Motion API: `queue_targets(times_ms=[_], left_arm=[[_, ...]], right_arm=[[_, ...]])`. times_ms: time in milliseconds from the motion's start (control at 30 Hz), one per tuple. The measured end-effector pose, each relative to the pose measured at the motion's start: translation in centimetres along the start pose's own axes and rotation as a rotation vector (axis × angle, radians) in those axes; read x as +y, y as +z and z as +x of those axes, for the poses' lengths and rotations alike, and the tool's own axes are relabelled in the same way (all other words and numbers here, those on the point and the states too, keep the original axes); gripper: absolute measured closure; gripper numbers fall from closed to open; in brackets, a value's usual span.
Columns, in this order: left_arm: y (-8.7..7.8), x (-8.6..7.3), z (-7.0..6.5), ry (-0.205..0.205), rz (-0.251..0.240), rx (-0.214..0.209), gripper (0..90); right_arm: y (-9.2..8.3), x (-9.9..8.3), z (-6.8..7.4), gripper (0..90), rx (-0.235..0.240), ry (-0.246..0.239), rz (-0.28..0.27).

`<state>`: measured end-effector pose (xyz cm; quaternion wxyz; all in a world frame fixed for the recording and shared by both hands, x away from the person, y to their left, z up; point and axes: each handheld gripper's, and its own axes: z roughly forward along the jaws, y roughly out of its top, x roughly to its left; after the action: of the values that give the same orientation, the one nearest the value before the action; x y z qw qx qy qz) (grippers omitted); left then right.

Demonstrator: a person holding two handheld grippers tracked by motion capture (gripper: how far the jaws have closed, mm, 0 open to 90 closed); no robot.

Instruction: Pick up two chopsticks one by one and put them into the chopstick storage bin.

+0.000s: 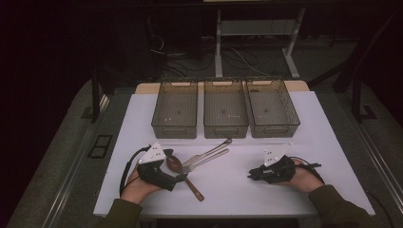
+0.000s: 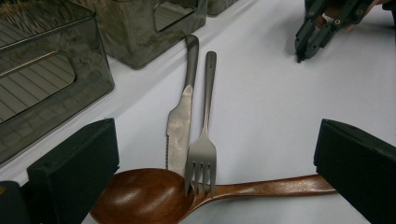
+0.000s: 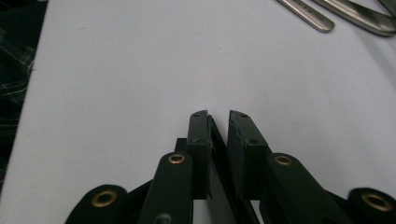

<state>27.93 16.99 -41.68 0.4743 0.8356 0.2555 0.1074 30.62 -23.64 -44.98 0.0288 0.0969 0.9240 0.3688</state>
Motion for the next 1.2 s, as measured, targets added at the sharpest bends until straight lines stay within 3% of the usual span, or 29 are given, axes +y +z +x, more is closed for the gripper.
queue_targets(times_ms=[500,533,633,700,733,833,900,1033,1200], left_arm=[[0.1,0.0,0.0,0.000,0.001,-0.002,0.0],[0.1,0.0,0.0,-0.001,0.001,-0.002,0.0],[0.1,0.0,0.0,0.000,0.002,-0.002,0.0],[0.1,0.0,0.0,0.000,0.002,-0.003,0.0],[0.1,0.0,0.0,-0.001,0.003,-0.003,0.0],[0.1,0.0,-0.1,0.001,0.005,-0.003,0.0],[0.1,0.0,-0.1,0.000,0.004,-0.004,0.0],[0.1,0.0,-0.1,0.000,0.004,-0.004,0.0],[0.1,0.0,-0.1,0.001,0.005,-0.005,0.0]], right_arm=[[0.6,0.7,-2.7,78.8,-0.045,0.024,0.003],[0.7,0.8,-2.9,78.9,-0.045,0.049,-0.002],[0.7,0.8,-3.2,79.0,-0.052,0.056,-0.004],[0.8,0.9,-3.7,79.0,-0.064,0.042,0.001],[0.8,1.0,-4.1,79.2,-0.069,0.065,-0.001],[0.9,1.0,-4.6,79.4,-0.081,0.069,-0.003],[1.0,1.1,-5.2,79.6,-0.086,0.110,-0.012],[1.1,1.1,-5.9,79.8,-0.099,0.111,-0.013],[1.2,1.1,-6.6,79.9,-0.108,0.153,-0.034]])
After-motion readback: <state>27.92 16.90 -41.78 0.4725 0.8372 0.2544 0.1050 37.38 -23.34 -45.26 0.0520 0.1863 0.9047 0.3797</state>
